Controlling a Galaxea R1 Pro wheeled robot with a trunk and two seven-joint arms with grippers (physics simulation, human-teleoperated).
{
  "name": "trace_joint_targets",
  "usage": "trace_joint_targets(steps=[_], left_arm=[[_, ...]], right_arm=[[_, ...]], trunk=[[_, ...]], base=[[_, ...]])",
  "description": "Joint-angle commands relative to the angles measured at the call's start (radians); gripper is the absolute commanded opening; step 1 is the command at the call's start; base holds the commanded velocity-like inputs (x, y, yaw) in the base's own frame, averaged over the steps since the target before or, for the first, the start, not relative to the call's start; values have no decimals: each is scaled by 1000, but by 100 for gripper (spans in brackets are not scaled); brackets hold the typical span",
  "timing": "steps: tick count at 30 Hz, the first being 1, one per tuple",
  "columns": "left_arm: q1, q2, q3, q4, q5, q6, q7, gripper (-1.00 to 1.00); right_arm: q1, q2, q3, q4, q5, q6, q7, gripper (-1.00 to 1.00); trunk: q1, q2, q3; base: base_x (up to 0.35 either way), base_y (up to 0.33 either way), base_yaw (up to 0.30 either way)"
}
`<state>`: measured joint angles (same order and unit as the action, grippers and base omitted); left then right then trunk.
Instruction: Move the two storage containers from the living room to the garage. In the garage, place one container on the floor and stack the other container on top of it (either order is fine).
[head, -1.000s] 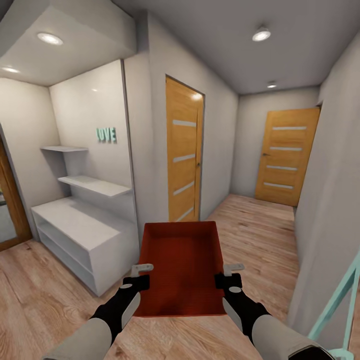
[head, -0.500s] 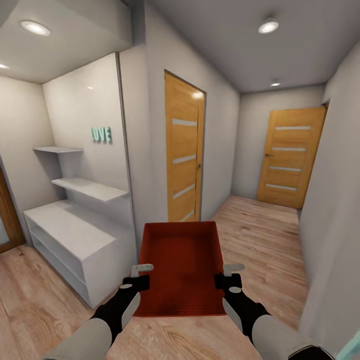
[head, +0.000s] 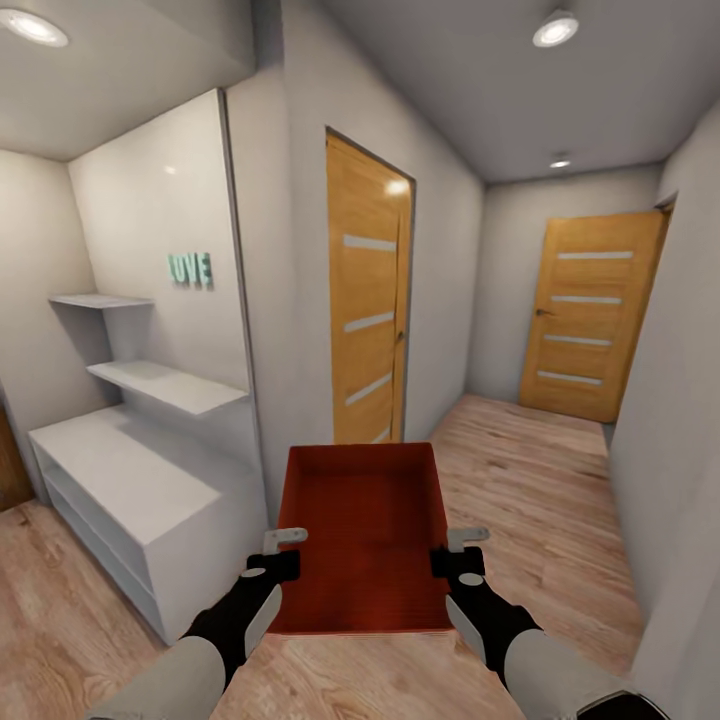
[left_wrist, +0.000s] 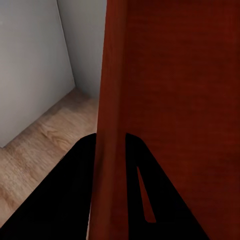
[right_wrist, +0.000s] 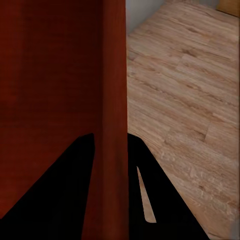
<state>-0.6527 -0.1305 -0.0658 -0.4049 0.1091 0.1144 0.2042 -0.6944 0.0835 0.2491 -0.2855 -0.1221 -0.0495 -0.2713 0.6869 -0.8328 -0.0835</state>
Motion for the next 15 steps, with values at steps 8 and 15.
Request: trace_joint_targets(steps=[8, 15], left_arm=[[0, 14, -3, -2, 3, 7, 12, -100], [0, 14, -3, -2, 3, 7, 12, -100]], right_arm=[[-2, 0, -19, -1, -3, -1, -2, -100], [-2, 1, -19, -1, -4, -1, -3, -100]], trunk=[[1, -1, -2], [1, -1, -2]], base=[[322, 0, -25], [322, 0, -225]])
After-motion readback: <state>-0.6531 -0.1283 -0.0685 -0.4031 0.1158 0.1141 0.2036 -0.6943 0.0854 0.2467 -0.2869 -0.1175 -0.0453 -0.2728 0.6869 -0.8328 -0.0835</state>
